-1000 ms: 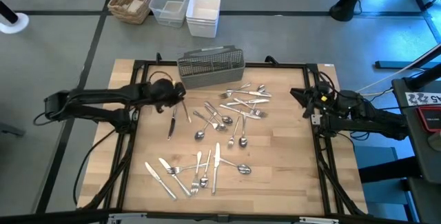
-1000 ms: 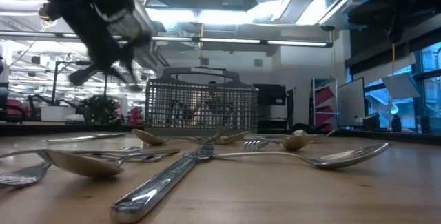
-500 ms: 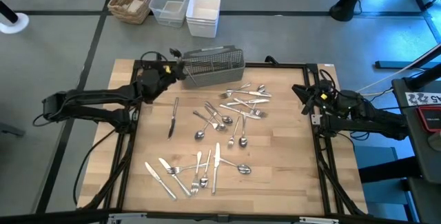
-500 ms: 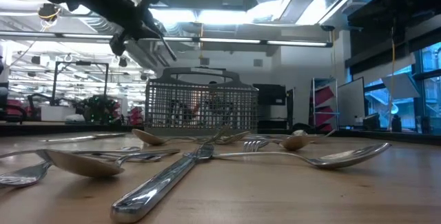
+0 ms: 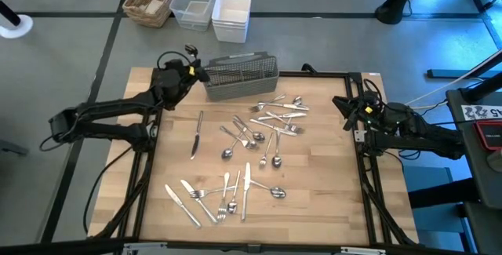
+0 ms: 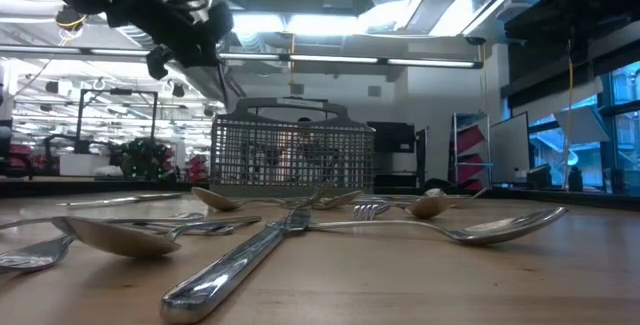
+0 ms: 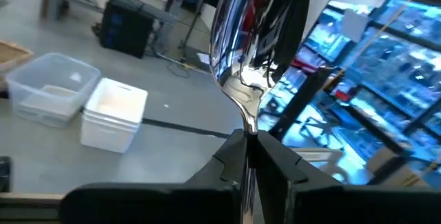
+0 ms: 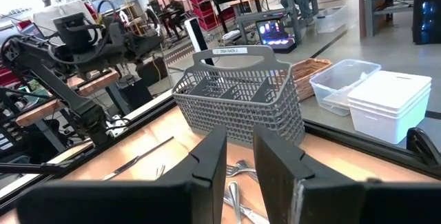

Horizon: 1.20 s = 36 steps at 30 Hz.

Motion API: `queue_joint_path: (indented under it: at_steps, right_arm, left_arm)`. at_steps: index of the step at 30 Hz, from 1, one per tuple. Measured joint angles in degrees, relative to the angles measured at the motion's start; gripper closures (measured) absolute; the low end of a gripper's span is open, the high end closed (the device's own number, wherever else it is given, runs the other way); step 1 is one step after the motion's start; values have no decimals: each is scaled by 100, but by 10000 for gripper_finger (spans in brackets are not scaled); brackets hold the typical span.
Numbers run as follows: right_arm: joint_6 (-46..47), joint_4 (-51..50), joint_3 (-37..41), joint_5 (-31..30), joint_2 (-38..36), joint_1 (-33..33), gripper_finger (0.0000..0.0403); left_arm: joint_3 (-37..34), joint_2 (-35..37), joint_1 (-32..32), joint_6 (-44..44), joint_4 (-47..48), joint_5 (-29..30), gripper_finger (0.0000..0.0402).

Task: Sort silverware
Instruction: Put the silver spoon into the silverware rack

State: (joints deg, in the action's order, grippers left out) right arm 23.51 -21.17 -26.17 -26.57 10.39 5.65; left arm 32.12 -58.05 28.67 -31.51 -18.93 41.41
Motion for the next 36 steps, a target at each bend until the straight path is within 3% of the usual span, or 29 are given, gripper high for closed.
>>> queue_joint_path:
  at_steps: [6,13,18,36]
  right_arm:
    - [0,0,0,-2,0,0,327]
    - [0,0,0,0,0,0,327]
    - [0,0,0,0,0,0,327]
    - [0,-2,0,1,0,-2,327]
  left_arm:
    - [0,-484,81,-69,-441,-45,387]
    - [0,-1302,81,737,-1378,-54,386]
    - [0,-1641,-4,944,-1455,-55,385]
    - [0,-1708,-210,1401,-1295,-72,384]
